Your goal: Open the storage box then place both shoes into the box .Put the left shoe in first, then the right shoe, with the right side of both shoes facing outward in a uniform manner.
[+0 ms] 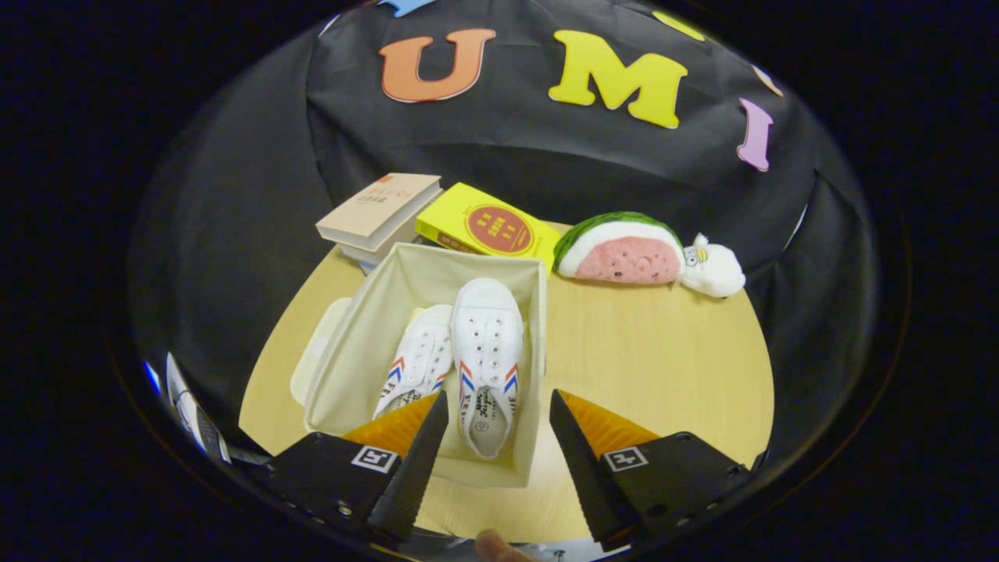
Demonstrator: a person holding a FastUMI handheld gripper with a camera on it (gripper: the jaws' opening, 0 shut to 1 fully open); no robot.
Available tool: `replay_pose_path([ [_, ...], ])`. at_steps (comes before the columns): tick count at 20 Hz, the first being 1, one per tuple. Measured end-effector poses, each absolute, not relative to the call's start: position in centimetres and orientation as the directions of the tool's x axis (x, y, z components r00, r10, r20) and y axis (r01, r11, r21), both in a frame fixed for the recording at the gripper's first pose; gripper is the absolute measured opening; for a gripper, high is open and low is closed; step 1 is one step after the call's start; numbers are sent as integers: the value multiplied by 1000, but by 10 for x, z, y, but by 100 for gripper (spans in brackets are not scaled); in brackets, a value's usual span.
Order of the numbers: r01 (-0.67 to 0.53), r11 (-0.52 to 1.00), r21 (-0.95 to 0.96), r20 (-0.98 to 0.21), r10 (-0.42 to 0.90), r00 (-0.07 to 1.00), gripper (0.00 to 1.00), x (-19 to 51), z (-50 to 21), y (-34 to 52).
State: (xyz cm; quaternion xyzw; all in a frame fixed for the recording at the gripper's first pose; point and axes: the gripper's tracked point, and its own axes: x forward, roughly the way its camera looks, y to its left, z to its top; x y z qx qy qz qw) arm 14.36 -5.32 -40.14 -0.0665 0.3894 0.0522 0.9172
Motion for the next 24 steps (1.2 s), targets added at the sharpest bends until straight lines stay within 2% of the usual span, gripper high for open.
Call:
replay_pose_path([
  [2, -149, 987, -61, -702, 64, 709, 98, 135, -388, -54],
  [3, -146, 989, -39, -684, 80, 725, 96, 132, -379, -54],
  [7, -101, 994, 32, -610, 100, 786, 96, 122, -341, -74],
  [13, -9, 999, 35, -472, 25, 881, 96, 107, -286, -130],
  [24, 27, 999, 47, -196, -17, 980, 96, 69, -213, -201],
])
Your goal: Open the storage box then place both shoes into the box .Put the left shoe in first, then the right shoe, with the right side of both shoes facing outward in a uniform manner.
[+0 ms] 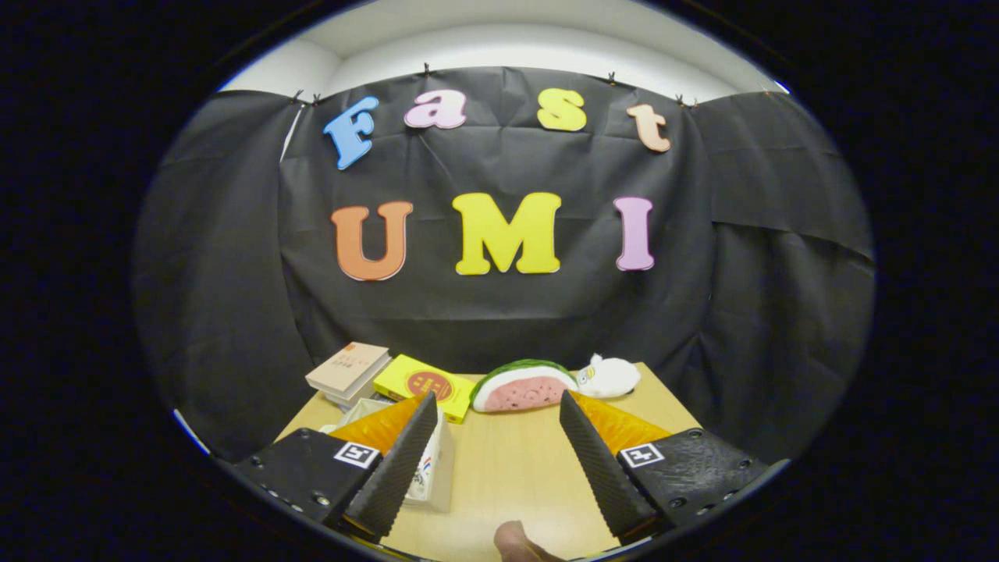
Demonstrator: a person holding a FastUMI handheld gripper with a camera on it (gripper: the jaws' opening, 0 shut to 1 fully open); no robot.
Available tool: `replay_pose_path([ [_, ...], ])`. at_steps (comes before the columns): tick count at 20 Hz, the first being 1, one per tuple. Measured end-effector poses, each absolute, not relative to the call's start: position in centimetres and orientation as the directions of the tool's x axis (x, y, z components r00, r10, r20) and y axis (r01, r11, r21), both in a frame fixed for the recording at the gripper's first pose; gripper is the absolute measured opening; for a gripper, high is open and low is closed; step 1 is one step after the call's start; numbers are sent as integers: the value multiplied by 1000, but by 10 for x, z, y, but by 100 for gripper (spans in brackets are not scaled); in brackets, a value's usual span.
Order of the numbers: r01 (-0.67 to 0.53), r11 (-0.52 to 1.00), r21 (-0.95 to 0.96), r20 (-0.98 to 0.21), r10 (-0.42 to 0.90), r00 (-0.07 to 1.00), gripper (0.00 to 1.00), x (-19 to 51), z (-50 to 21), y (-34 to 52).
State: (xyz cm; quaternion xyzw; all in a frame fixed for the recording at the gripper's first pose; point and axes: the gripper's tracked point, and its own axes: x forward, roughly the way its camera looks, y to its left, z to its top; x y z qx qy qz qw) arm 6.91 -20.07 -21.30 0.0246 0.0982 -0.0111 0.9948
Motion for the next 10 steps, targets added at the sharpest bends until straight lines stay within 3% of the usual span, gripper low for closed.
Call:
replay_pose_path([
  [10, 35, 999, 8, -141, -33, 990, 96, 58, -202, -200],
])
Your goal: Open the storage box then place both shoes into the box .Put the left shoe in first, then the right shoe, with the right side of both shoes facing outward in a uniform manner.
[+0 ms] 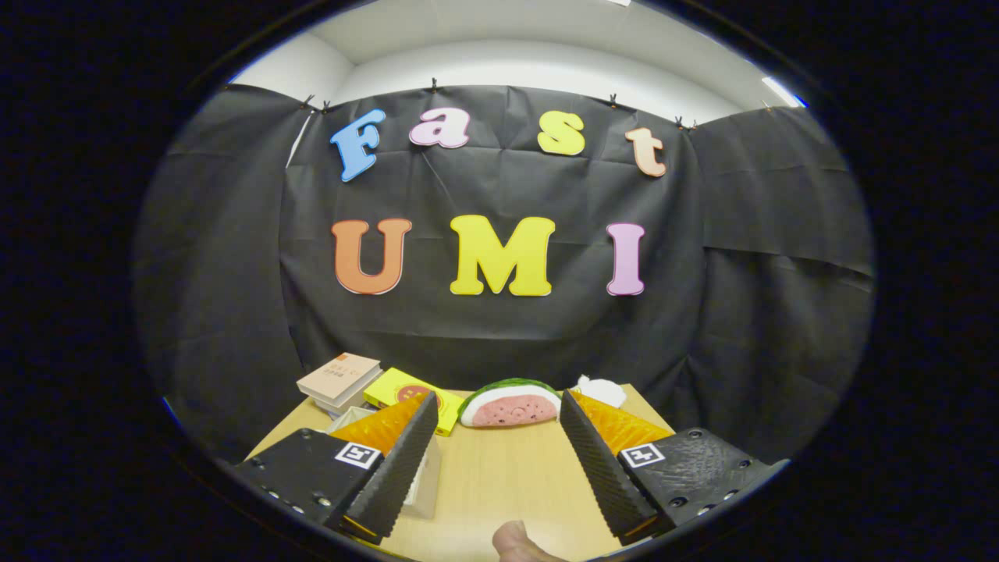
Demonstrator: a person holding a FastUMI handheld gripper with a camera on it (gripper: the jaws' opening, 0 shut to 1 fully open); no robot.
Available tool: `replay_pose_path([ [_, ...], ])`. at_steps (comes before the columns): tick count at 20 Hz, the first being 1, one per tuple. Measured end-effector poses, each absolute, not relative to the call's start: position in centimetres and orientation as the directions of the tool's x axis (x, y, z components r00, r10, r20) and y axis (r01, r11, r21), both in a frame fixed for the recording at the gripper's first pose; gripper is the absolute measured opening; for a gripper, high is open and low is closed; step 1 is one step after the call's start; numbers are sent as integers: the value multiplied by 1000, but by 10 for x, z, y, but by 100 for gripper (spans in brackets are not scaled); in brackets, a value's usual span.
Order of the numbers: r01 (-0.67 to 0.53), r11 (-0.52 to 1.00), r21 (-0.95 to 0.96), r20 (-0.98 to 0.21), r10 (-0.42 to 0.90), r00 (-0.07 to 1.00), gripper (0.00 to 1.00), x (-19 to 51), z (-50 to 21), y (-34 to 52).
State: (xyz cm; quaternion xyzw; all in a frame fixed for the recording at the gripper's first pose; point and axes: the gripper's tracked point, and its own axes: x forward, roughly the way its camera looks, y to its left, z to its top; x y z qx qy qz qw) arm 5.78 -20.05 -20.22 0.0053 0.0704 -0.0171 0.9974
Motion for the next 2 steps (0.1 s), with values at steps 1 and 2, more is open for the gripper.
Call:
replay_pose_path([
  [1, 39, 999, 7, -138, -38, 990, 95, 58, -201, -203],
  [2, 39, 999, 2, -134, -38, 990, 95, 59, -200, -202],
])
